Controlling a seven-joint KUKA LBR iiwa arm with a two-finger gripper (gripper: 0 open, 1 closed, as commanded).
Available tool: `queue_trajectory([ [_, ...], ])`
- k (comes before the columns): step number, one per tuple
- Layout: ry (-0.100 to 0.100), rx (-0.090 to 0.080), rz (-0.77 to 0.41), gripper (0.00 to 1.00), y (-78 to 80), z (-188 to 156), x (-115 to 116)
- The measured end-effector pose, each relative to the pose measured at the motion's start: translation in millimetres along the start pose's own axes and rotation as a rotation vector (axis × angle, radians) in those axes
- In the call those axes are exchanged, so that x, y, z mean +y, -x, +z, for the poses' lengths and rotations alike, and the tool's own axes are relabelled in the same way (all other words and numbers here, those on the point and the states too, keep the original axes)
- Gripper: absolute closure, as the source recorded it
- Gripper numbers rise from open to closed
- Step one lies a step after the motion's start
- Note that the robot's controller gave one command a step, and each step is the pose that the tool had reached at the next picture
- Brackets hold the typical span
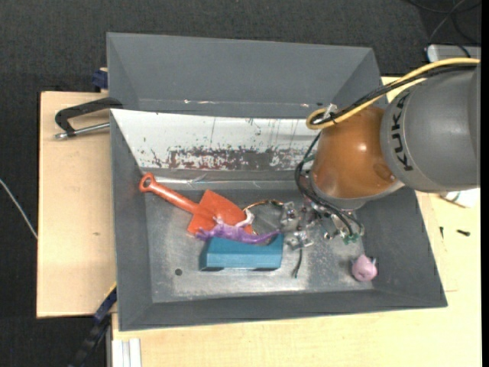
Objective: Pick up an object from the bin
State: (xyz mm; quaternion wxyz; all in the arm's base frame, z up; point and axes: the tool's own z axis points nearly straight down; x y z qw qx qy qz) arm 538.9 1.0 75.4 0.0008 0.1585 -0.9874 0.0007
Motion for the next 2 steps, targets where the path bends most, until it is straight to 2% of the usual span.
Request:
queue_trajectory([
  [1,0.0,0.0,0.0,1.0,0.0,0.0,0.0],
  [2,-0.004,-0.018,-0.091,1.0,23.6,-191.6,6.2],
])
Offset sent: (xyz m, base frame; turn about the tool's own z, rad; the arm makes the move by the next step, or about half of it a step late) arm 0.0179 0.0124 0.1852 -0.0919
